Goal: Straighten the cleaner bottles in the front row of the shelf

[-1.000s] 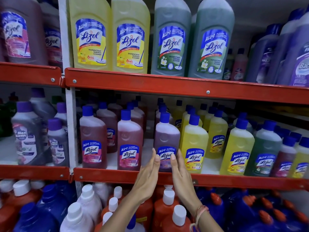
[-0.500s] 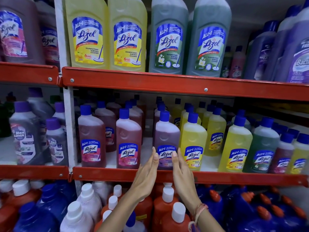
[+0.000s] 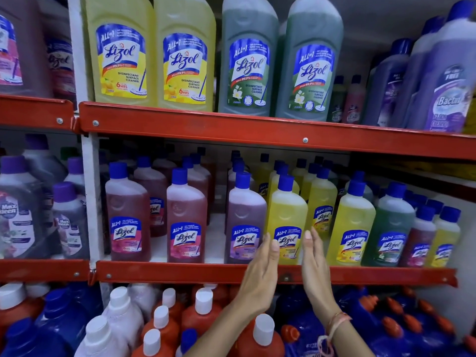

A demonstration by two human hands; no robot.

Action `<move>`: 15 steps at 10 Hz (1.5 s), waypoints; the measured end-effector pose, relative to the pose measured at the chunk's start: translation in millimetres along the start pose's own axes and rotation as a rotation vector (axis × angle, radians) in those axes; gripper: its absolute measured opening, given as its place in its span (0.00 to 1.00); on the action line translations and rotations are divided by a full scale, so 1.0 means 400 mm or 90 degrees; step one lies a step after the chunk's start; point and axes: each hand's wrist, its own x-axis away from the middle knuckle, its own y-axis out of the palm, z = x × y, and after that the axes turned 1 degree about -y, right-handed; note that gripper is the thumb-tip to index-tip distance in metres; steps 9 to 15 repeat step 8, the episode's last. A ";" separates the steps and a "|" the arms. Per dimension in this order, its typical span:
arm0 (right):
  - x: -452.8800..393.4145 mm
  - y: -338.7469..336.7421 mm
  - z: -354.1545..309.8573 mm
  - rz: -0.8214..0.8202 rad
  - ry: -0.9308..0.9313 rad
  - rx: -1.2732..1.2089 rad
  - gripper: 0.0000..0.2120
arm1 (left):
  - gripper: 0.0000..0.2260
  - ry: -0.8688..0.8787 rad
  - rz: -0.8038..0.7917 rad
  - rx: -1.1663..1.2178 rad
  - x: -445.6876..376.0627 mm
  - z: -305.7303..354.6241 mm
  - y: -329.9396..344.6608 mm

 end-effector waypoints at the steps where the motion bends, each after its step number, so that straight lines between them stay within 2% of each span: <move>1: -0.014 -0.015 0.031 -0.058 0.022 0.021 0.33 | 0.52 -0.016 0.040 0.005 -0.011 0.018 0.032; 2: -0.022 -0.027 0.057 -0.099 0.032 0.042 0.40 | 0.55 -0.030 0.074 0.045 -0.016 0.022 0.038; 4: -0.036 -0.058 0.048 -0.108 0.069 0.062 0.38 | 0.51 -0.059 0.047 0.129 -0.028 0.020 0.046; 5: -0.036 -0.069 0.052 -0.112 0.058 0.058 0.37 | 0.39 -0.073 0.034 0.136 -0.028 0.022 0.049; 6: -0.028 -0.074 0.040 -0.110 0.053 0.052 0.31 | 0.30 -0.077 0.036 0.133 -0.027 0.028 0.047; 7: -0.029 -0.079 0.041 -0.108 0.046 0.056 0.31 | 0.19 -0.072 0.027 0.106 -0.023 0.033 0.049; 8: -0.031 -0.084 0.041 -0.111 0.043 0.034 0.31 | 0.29 -0.046 0.021 0.087 -0.022 0.025 0.043; 15: -0.031 -0.084 0.041 -0.111 0.043 0.034 0.31 | 0.29 -0.046 0.021 0.087 -0.022 0.025 0.043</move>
